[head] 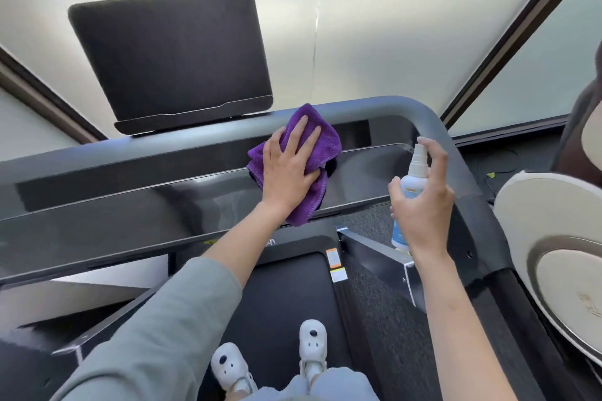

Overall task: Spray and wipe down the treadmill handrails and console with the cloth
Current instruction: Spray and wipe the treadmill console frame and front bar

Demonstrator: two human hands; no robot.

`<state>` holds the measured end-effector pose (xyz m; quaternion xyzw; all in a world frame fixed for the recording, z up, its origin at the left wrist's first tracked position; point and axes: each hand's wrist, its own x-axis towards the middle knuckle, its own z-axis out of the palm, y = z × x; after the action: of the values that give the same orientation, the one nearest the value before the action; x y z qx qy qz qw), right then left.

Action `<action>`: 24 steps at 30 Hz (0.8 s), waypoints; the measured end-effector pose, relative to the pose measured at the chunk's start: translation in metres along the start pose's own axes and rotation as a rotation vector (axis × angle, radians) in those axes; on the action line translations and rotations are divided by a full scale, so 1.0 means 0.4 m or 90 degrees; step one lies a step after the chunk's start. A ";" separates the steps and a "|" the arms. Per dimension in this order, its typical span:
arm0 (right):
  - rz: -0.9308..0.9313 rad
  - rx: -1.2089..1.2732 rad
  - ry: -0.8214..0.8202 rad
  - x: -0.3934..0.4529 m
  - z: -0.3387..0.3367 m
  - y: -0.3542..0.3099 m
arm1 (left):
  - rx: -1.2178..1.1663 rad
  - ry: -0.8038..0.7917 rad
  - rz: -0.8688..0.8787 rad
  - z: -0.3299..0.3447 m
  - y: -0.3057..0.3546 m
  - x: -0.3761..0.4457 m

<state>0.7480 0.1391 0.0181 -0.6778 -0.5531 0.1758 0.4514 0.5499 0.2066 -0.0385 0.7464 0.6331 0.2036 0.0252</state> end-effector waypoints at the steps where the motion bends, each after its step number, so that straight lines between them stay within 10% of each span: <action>1: -0.011 -0.002 -0.007 -0.005 0.016 -0.011 | -0.004 0.010 -0.020 -0.011 -0.027 -0.014; 24: -0.176 0.073 -0.213 -0.214 0.435 -0.403 | 0.020 0.091 -0.312 -0.294 -0.675 -0.376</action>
<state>0.4964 0.1309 0.0335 -0.5303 -0.6969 0.2533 0.4111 0.2408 0.0904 -0.0514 0.5548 0.7982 0.2339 0.0175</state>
